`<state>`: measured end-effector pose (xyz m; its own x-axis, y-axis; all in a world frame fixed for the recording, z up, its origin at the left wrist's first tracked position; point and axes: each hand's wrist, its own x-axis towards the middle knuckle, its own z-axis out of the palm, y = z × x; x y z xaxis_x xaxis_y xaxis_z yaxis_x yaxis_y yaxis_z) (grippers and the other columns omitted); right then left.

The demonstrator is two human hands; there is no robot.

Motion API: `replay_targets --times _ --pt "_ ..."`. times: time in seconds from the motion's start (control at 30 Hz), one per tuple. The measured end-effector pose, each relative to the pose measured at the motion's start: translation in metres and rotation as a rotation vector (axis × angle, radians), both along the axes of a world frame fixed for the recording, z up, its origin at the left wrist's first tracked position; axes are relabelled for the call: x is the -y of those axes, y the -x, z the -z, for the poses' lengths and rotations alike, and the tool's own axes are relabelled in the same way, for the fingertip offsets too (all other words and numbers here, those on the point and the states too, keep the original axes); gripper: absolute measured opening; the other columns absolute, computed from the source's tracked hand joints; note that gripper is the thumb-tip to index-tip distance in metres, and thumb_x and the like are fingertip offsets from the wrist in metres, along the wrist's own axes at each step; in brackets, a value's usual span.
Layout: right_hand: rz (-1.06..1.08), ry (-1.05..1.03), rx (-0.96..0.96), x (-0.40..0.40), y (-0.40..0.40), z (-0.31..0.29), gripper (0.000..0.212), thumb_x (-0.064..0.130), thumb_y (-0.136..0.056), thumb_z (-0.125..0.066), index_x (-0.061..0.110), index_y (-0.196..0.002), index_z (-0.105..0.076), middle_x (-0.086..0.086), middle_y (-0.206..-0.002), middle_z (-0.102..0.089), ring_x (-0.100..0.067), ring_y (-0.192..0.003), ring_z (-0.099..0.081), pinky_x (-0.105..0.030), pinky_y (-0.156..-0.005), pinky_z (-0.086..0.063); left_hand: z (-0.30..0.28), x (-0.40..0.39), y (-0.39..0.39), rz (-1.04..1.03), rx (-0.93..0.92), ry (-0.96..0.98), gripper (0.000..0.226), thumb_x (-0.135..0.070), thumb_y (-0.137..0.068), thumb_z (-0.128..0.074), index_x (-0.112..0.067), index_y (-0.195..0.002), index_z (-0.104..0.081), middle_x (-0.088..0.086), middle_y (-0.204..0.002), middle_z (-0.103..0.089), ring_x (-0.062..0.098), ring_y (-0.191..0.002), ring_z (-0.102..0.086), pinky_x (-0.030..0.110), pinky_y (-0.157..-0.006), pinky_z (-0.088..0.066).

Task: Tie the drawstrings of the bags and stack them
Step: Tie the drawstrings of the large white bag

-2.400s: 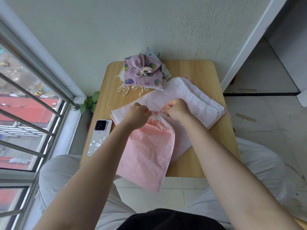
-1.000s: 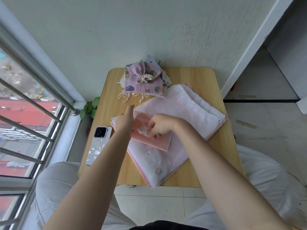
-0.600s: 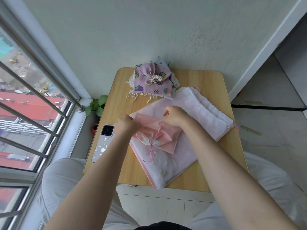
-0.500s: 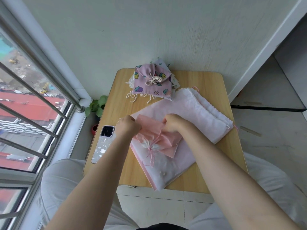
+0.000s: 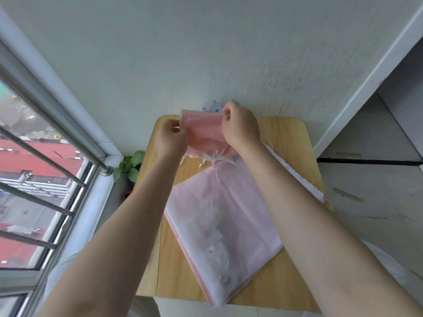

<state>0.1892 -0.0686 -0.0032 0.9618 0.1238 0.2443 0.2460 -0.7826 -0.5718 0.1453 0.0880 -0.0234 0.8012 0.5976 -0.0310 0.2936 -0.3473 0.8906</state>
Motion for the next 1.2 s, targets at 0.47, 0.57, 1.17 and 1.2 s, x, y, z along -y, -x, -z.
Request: replay_targets --times 0.47,0.57,1.17,1.2 --pt "-0.28 0.193 -0.192 -0.048 -0.069 0.133 0.035 0.025 -0.103 -0.032 0.013 -0.13 -0.052 -0.013 -0.131 -0.052 -0.037 -0.113 -0.051 -0.044 -0.09 -0.047 0.09 -0.034 -0.074 -0.087 -0.297 0.169 0.009 -0.021 -0.077 -0.065 -0.015 -0.082 -0.06 0.007 -0.076 -0.067 0.024 -0.066 -0.061 0.028 -0.054 -0.048" --pt "-0.322 0.093 -0.271 -0.041 -0.071 0.123 0.037 0.026 -0.103 -0.035 0.018 -0.137 -0.048 -0.008 -0.14 -0.048 -0.03 -0.123 -0.046 -0.043 -0.098 -0.044 0.086 -0.03 -0.069 -0.093 -0.251 0.191 0.022 -0.027 -0.077 -0.068 -0.016 -0.095 -0.061 0.004 -0.084 -0.068 0.022 -0.072 -0.064 0.029 -0.058 -0.052" --pt "0.407 0.222 -0.435 0.084 0.058 0.109 0.039 0.015 -0.091 -0.053 0.006 -0.128 -0.044 -0.015 -0.135 -0.044 -0.031 -0.128 -0.04 -0.044 -0.103 -0.031 0.091 0.048 0.051 0.361 -0.631 -0.456 0.05 -0.039 -0.091 -0.048 -0.02 -0.137 -0.046 0.009 -0.136 -0.05 0.032 -0.128 -0.043 0.045 -0.105 -0.032" --pt "0.403 0.234 -0.438 0.087 0.058 0.107 0.036 0.014 -0.092 -0.051 0.006 -0.127 -0.048 -0.015 -0.135 -0.045 -0.031 -0.127 -0.04 -0.043 -0.103 -0.031 0.09 0.049 0.053 0.359 -0.63 -0.479 0.049 -0.038 -0.092 -0.048 -0.019 -0.137 -0.046 0.009 -0.136 -0.05 0.031 -0.128 -0.043 0.046 -0.105 -0.031"
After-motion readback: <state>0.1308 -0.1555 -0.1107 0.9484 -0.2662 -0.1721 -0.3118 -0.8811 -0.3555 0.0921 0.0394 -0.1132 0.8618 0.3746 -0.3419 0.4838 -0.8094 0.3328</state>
